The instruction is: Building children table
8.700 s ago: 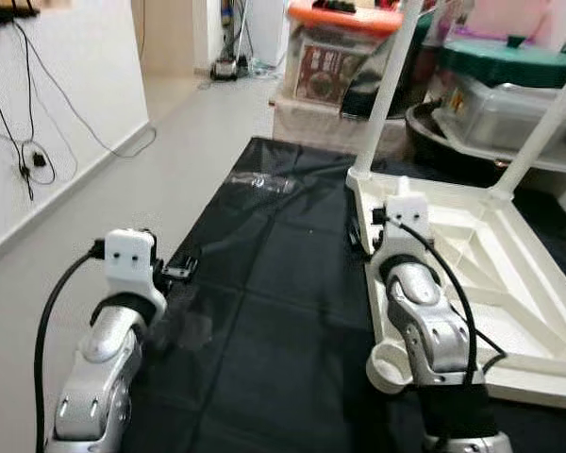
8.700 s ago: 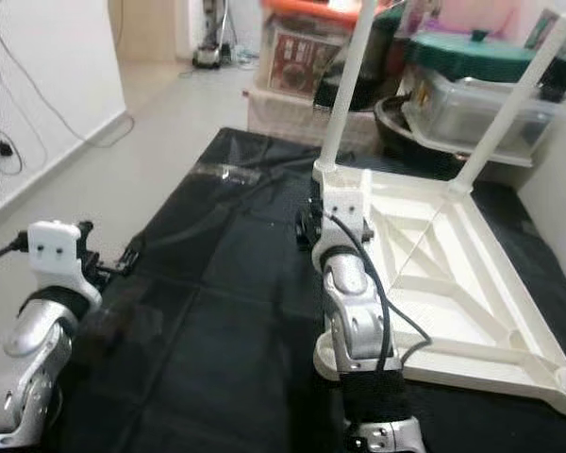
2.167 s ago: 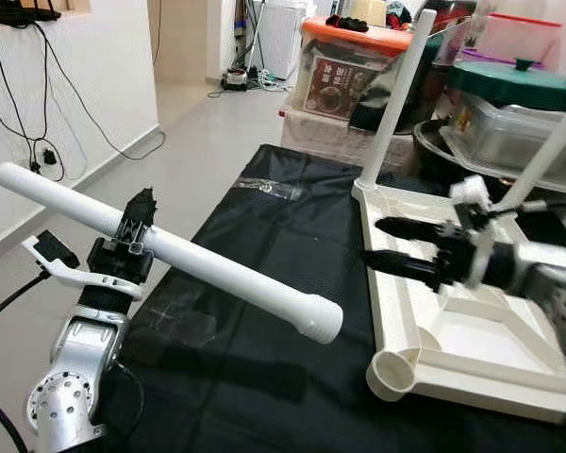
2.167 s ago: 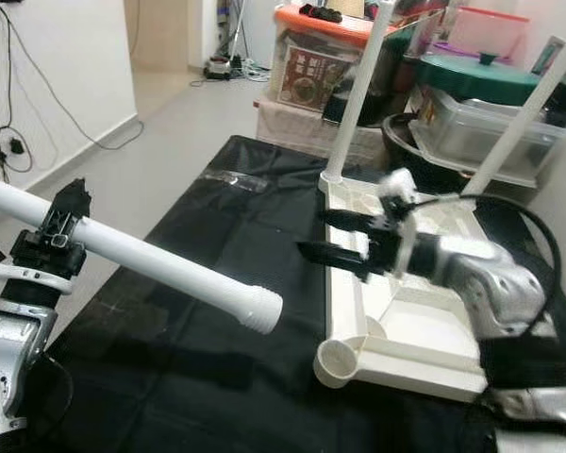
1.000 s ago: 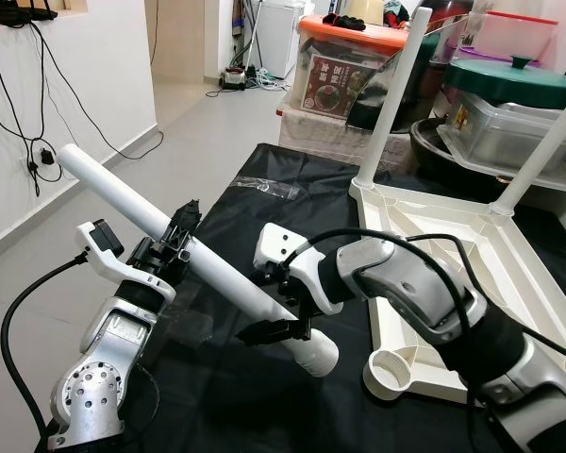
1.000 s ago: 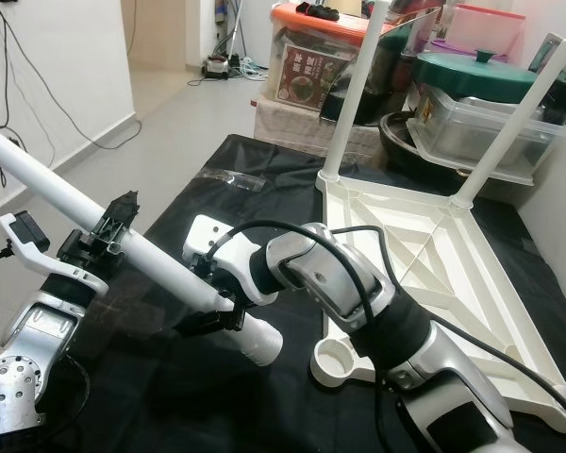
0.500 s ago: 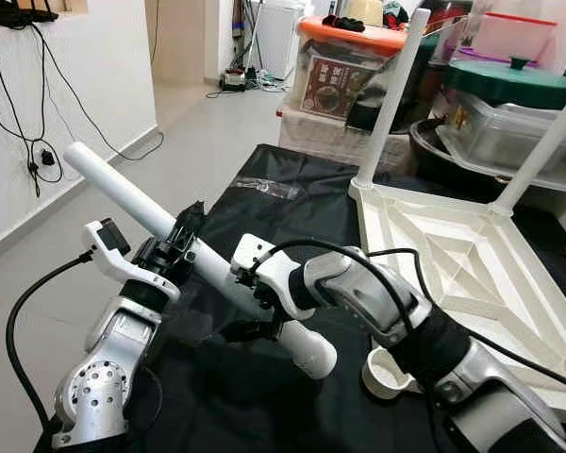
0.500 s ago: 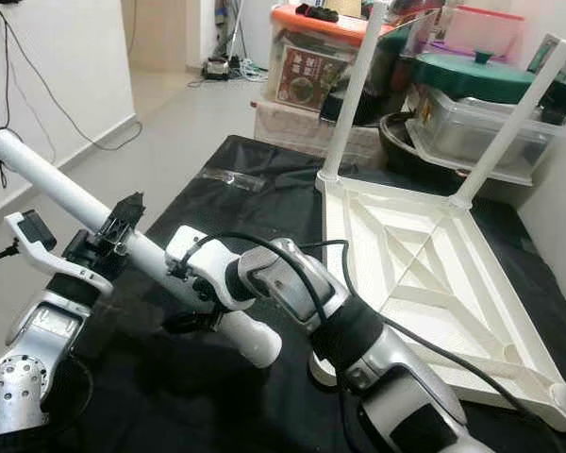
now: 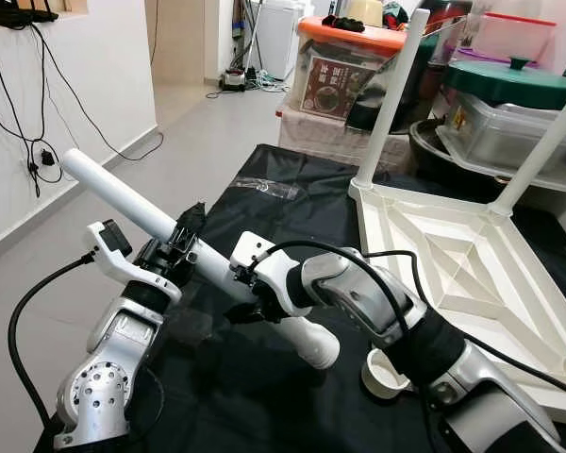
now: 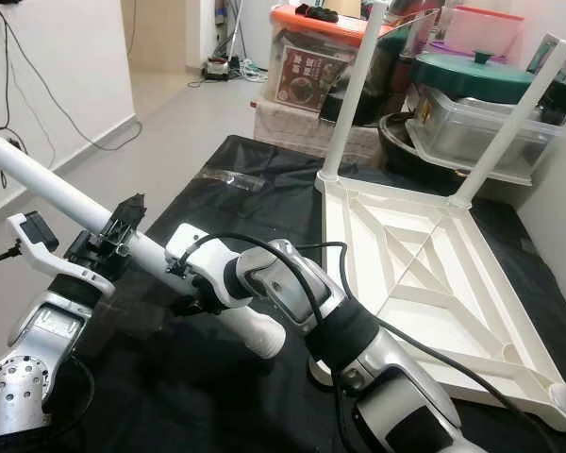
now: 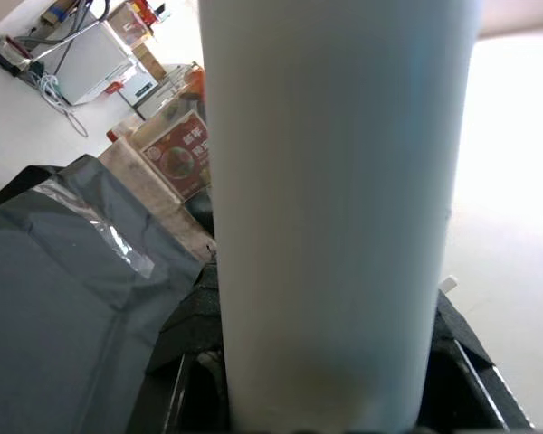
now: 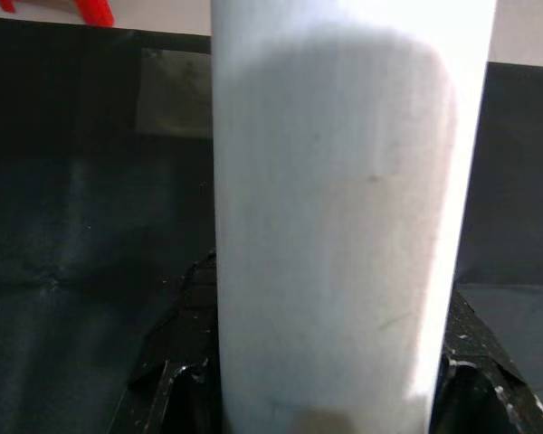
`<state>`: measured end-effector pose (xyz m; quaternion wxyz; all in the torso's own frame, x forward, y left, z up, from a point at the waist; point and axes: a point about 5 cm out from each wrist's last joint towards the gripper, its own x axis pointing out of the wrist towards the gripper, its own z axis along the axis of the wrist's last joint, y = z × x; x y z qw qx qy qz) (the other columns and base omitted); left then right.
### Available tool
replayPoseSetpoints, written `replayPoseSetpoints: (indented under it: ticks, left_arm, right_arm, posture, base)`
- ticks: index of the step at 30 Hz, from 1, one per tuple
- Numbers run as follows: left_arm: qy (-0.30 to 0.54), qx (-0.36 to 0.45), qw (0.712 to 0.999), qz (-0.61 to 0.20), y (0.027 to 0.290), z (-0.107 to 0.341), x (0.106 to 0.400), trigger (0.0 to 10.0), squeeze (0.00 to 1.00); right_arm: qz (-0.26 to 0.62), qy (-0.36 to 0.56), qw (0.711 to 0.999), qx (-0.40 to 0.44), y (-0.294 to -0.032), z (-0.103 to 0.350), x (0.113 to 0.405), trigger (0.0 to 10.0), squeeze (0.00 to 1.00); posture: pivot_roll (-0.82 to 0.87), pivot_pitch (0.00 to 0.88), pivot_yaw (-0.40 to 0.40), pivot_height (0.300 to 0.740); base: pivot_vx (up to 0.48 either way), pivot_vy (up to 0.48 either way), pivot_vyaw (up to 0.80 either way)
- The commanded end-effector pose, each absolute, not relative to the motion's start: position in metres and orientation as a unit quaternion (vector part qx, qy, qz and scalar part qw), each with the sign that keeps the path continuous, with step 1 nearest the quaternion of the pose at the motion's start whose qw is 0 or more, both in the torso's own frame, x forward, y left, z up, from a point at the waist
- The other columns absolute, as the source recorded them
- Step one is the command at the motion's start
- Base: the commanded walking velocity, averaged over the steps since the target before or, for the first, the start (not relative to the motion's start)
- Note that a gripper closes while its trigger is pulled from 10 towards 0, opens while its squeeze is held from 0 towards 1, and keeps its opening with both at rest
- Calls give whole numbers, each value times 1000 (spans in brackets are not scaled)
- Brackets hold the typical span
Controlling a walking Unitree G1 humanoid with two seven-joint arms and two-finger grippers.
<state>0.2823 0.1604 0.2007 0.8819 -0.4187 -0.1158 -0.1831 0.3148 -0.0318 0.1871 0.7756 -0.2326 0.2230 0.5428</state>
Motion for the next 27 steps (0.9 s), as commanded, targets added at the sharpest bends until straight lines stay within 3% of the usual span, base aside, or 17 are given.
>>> replayPoseSetpoints:
  ticks: [1, 13, 15, 16, 19, 20, 21, 23, 27]
  left_arm:
    - [-106, -406, 890, -177, 158, 197, 285, 10000, 1000]
    - [-137, -398, 884, -204, 161, 210, 279, 10000, 1000]
    - [-147, -407, 875, -216, 162, 214, 276, 10000, 1000]
    - [-169, -428, 846, -269, 161, 225, 265, 10000, 1000]
    - [-175, -433, 836, -288, 160, 229, 260, 10000, 1000]
    - [-181, -434, 826, -311, 159, 233, 255, 10000, 0]
    - [-183, -429, 822, -326, 158, 235, 252, 10000, 0]
    - [-183, -429, 822, -326, 158, 235, 252, 10000, 0]
    - [-176, -410, 824, -349, 152, 234, 246, 10000, 0]
  right_arm:
    - [538, 217, 783, -223, -36, 191, 316, 0, 0]
    - [520, 206, 804, -202, -54, 209, 323, 0, 0]
    - [512, 201, 813, -193, -58, 214, 327, 0, 0]
    - [485, 187, 838, -165, -70, 229, 337, 0, 0]
    - [472, 179, 850, -149, -75, 235, 342, 0, 0]
    - [456, 169, 864, -132, -80, 242, 348, 0, 0]
    - [437, 154, 879, -112, -86, 250, 354, 0, 0]
    - [437, 154, 879, -112, -86, 250, 354, 0, 0]
    - [374, 101, 920, -59, -103, 273, 373, 0, 0]
  posture:
    - [60, 0, -127, 740]
    - [62, 0, -133, 740]
    - [58, 0, -131, 740]
    - [58, 0, -131, 740]
    - [58, 0, -131, 740]
    - [54, 0, -128, 740]
    - [54, 0, -129, 740]
    - [54, 0, -129, 740]
    - [59, 0, -133, 740]
  base:
    - [0, 0, 0]
    - [0, 0, 0]
    - [0, 0, 0]
    - [0, 0, 0]
    - [0, 0, 0]
    - [0, 0, 0]
    - [0, 0, 0]
    - [0, 0, 0]
    - [0, 0, 0]
